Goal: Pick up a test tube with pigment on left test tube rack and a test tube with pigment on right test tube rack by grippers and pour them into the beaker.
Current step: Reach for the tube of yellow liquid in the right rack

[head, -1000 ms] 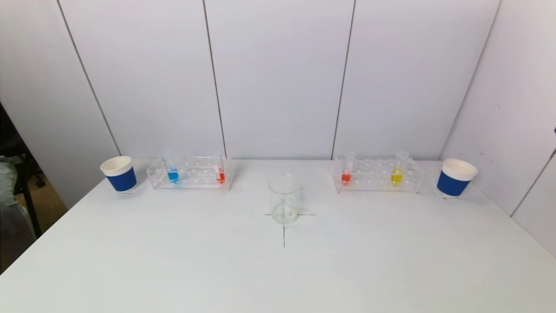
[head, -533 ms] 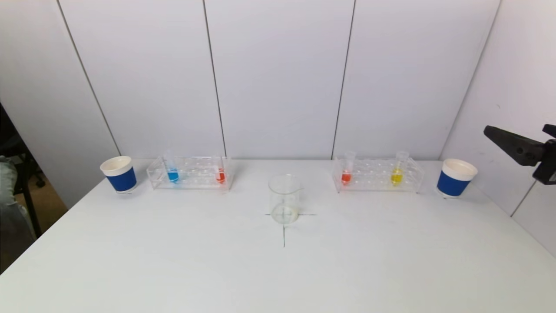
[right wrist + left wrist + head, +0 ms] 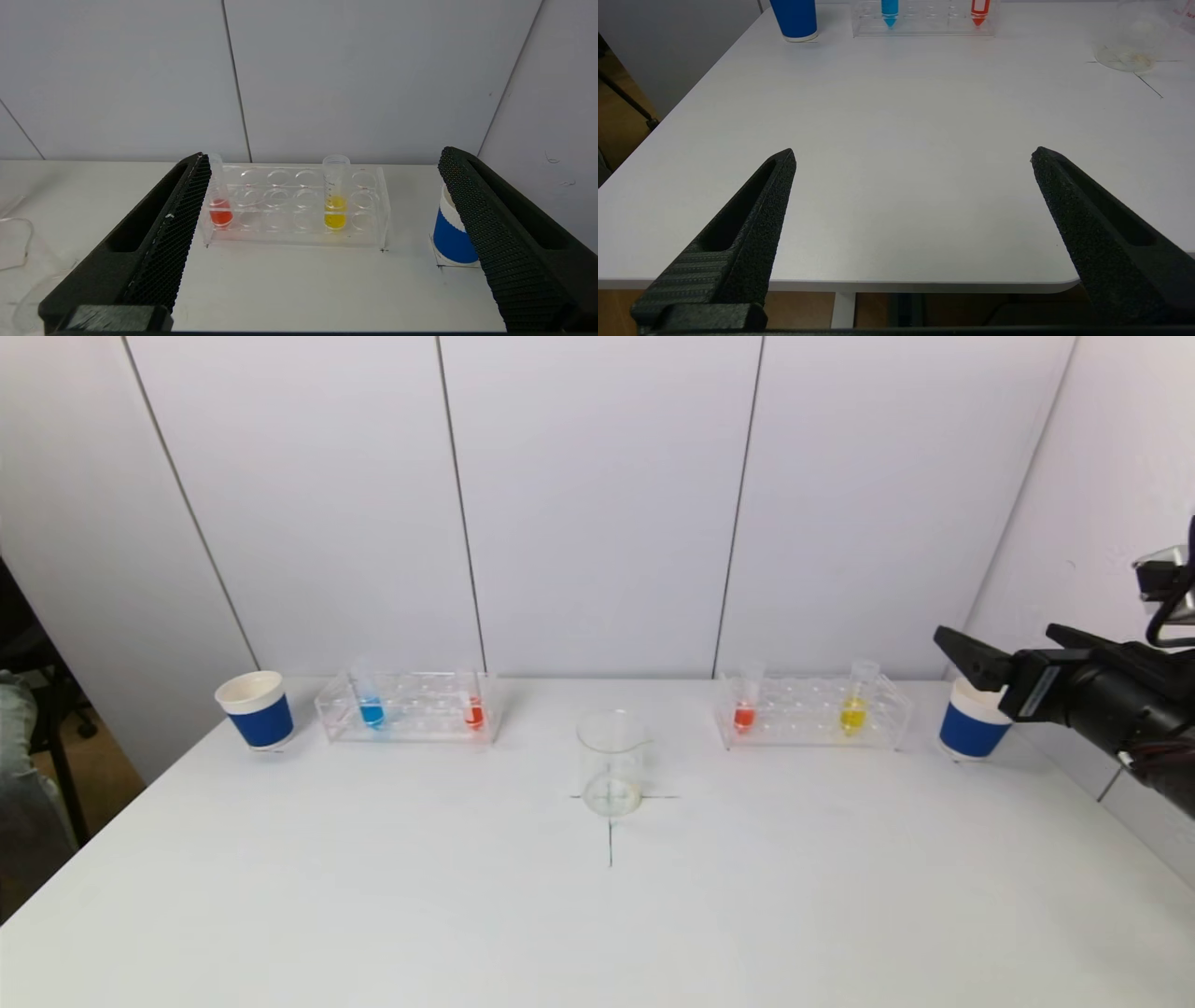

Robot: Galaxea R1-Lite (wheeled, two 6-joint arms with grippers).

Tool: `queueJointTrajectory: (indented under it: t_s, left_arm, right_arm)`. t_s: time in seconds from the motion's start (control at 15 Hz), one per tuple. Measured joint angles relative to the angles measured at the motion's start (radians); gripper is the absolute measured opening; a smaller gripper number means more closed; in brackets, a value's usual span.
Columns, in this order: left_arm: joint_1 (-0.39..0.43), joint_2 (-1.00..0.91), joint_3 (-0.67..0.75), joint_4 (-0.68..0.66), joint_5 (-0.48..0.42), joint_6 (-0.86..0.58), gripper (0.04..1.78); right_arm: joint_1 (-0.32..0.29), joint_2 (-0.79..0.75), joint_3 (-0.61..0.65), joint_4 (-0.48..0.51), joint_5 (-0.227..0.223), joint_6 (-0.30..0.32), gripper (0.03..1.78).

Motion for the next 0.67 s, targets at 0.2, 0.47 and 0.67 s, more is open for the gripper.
queueJointTrajectory:
  t_s: [0.2, 0.47, 0.67]
  left_arm:
    - [0.0, 0.0, 0.0, 0.0, 0.0, 0.0, 1.76]
    - [0.0, 0.0, 0.0, 0.0, 0.0, 0.0, 1.76]
    - [0.0, 0.0, 0.0, 0.0, 0.0, 0.0, 1.76]
  right_arm:
    - [0.02, 0.162, 0.019, -0.207, -0.037, 0.0, 1.77]
    - [0.044, 0.355, 0.018, -0.443, -0.091, 0.001, 1.77]
    - [0.051, 0.45, -0.006, -0.47, -0.103, 0.005, 1.77]
